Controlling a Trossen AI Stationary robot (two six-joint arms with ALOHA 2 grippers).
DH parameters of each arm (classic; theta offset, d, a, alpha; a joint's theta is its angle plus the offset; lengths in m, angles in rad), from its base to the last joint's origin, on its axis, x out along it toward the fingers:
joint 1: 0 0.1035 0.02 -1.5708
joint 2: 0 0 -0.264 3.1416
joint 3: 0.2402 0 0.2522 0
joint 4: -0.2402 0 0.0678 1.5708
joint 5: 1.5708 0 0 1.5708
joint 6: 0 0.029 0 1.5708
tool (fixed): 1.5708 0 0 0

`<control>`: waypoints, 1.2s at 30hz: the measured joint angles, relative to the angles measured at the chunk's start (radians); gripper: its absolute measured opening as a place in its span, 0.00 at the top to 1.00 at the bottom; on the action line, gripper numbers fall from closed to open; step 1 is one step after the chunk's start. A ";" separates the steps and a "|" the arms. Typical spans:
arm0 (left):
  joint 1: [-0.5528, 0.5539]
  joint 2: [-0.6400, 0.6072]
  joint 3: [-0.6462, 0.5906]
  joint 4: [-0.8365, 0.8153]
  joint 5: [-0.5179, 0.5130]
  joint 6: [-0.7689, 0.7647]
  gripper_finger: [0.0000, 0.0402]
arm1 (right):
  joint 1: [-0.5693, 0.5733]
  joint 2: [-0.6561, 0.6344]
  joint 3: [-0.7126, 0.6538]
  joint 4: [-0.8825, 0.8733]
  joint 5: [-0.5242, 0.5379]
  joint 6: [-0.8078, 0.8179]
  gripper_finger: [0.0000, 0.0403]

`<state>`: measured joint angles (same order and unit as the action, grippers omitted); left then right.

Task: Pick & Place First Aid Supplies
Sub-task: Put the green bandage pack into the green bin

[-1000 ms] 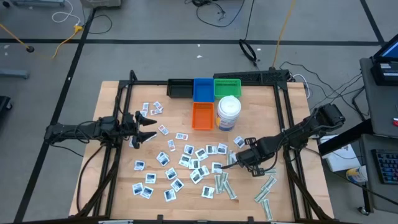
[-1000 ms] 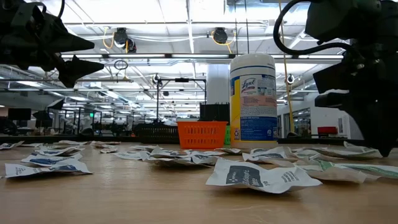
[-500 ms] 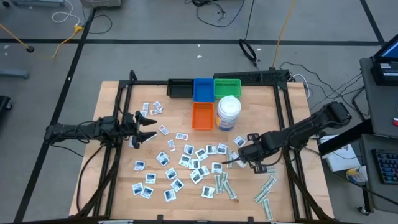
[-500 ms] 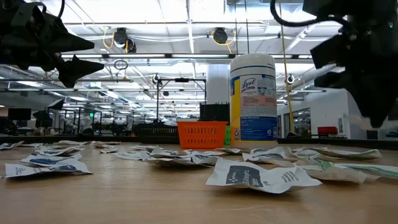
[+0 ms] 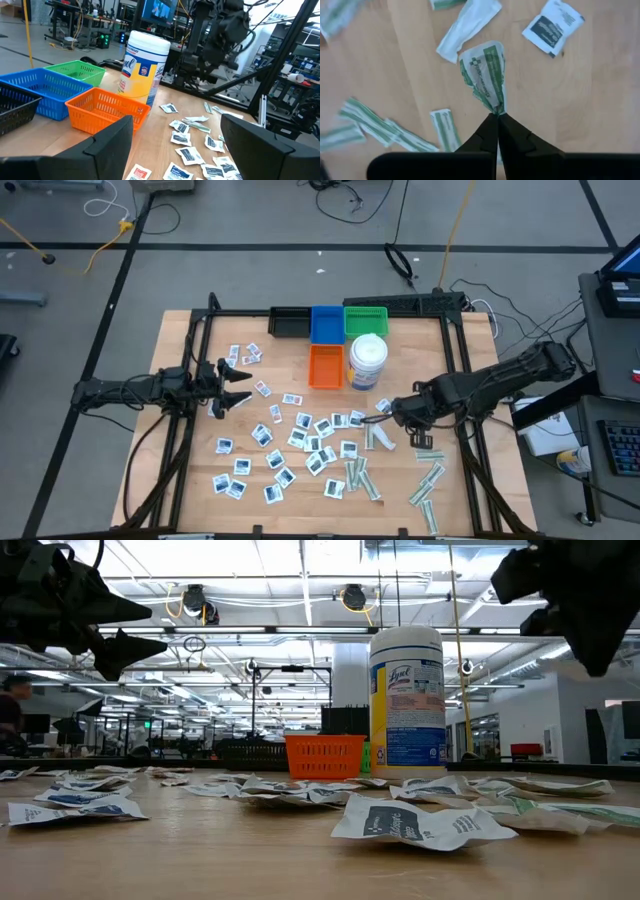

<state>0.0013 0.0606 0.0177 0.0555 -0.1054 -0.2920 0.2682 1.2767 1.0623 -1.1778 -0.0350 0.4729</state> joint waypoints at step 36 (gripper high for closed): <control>0.000 0.000 0.000 0.000 0.000 0.000 0.24 | -0.935 -0.007 0.010 -0.109 0.016 -0.178 1.00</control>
<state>0.0013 0.0608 0.0175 0.0555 -0.1055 -0.2923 -0.6673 1.2697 1.0721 -1.2867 -0.0193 0.2945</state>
